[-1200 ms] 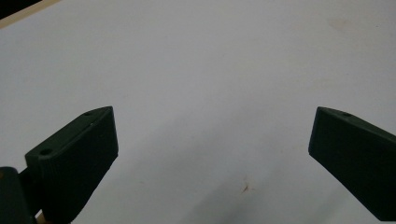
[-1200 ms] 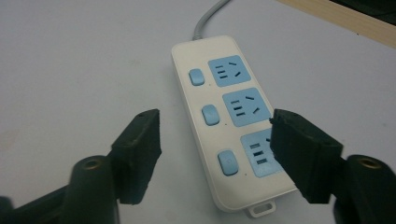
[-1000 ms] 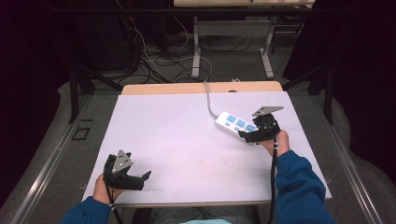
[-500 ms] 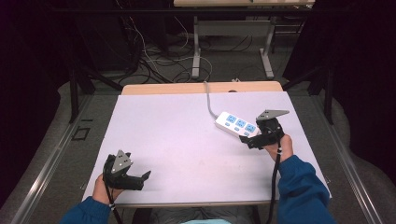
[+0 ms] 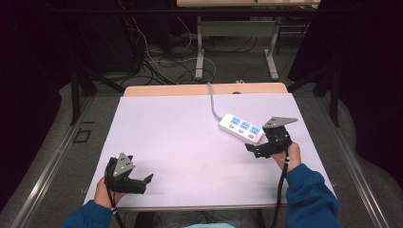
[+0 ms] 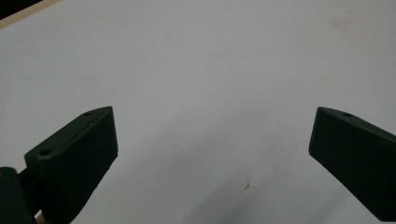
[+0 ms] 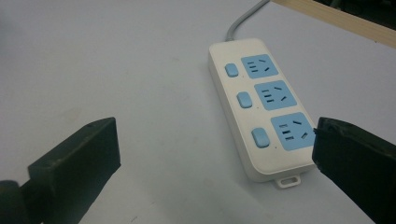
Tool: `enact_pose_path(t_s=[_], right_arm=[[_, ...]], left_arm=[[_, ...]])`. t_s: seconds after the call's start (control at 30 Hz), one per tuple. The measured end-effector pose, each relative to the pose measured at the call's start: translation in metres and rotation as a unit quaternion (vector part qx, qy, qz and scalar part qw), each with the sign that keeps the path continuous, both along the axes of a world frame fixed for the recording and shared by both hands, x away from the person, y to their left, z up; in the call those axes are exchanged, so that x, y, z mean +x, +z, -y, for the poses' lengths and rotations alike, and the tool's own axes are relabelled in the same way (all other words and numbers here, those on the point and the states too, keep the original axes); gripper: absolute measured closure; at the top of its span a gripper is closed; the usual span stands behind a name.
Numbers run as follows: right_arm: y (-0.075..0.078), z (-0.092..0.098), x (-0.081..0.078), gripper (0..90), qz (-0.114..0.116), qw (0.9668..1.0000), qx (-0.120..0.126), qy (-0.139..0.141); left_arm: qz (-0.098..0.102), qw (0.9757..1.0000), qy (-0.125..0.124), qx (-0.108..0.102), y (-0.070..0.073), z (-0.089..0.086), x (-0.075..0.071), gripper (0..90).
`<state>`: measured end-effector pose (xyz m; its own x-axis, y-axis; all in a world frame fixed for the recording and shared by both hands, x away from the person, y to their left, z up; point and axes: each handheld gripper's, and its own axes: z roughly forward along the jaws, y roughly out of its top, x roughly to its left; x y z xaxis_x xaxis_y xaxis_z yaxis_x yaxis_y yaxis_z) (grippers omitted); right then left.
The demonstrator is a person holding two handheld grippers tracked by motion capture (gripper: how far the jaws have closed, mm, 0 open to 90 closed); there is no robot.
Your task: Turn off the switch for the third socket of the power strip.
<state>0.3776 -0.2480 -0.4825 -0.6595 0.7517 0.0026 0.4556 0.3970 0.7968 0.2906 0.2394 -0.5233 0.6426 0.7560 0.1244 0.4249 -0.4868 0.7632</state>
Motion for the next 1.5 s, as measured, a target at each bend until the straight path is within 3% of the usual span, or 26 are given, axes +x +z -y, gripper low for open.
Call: enact_pose_path(t_s=[1.5], right_arm=[[-0.025,0.02,-0.051,0.2,0.007,0.9997,-0.02,-0.012]], left_arm=[[0.002,1.0,0.0,0.003,0.0,0.0,0.0,1.3]])
